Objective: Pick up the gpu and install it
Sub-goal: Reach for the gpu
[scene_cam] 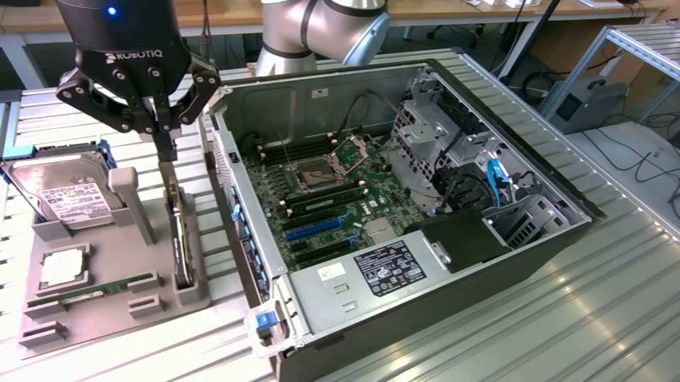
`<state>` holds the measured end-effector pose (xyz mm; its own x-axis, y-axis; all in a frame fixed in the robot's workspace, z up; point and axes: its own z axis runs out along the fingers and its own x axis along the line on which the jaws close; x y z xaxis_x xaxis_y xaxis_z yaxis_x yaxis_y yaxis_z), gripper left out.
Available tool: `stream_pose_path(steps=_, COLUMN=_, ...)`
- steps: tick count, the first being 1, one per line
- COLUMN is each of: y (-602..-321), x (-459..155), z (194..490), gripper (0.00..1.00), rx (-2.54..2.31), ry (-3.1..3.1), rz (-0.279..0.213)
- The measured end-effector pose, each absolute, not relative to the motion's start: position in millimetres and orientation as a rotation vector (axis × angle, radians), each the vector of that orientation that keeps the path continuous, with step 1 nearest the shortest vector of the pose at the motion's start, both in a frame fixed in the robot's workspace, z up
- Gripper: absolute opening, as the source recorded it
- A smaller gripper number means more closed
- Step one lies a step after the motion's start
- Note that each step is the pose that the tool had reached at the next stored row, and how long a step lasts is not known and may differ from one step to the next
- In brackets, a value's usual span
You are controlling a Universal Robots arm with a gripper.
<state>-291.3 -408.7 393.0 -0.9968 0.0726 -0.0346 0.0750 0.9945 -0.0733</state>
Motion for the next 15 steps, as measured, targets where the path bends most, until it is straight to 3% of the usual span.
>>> stream_pose_path(steps=15, y=-412.8, x=-291.3, z=393.0, gripper=0.11, rx=0.115, ry=3.105, rz=-0.122)
